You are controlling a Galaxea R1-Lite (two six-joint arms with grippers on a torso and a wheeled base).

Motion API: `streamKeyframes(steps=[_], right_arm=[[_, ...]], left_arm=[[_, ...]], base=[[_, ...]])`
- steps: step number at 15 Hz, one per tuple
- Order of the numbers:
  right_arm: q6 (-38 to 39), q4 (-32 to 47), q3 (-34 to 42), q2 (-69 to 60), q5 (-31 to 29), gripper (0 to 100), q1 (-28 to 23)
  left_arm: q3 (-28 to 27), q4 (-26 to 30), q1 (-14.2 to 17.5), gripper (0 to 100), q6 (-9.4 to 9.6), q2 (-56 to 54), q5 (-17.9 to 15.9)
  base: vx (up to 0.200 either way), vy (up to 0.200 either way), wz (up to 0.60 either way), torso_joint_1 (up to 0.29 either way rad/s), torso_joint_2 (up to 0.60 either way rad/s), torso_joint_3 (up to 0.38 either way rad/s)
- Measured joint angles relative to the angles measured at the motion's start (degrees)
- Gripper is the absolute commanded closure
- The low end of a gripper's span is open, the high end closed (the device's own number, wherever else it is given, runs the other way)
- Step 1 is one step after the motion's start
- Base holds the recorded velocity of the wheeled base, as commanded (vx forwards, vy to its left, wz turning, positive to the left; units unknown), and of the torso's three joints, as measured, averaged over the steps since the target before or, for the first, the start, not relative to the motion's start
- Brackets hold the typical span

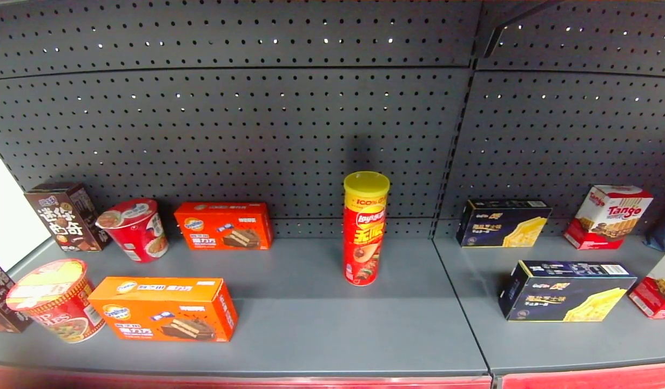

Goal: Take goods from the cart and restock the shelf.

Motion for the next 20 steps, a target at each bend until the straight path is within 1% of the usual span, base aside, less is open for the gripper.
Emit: streamKeyframes(steps=[1,8,11,13,16,18,20], right_arm=[[0.0,0.0,0.0,0.0,0.0,0,0.0],[0.0,0.0,0.0,0.0,-0.1,0,0.0],[0.1,0.1,-0.1,0.3,0.8,0,0.1],[-0.1,-0.7,-4.0,3.2,1.8,0,1.1],[-0.9,-1.8,-13.3,14.4,3.9,0,6.0],[-1.0,-3.0,-18.8,21.8,8.4,0,11.2],[-1.0,-4.8,-22.2,26.9,10.4,0,14.5]], left_arm=[[0.0,0.0,0.0,100,0.0,-0.1,0.0],[0.5,0.3,-0.2,100,0.01,-2.1,-0.1],[-0.9,0.3,-0.1,100,-0.07,-2.5,0.0],[-1.7,0.3,0.0,100,-0.02,-1.6,0.0],[-1.6,0.1,0.1,100,0.33,-0.5,0.1],[-1.9,-0.4,0.0,100,2.04,0.4,0.0],[-2.6,-0.7,-0.1,100,2.83,1.6,0.0]], base=[[0.0,0.0,0.6,-0.002,0.0,0.002],[0.0,0.0,0.0,0.0,0.0,0.0],[0.0,0.0,0.0,0.0,0.0,0.0],[0.0,0.0,0.0,0.0,0.0,0.0],[0.0,0.0,0.0,0.0,0.0,0.0],[0.0,0.0,0.0,0.0,0.0,0.0],[0.0,0.0,0.0,0.0,0.0,0.0]])
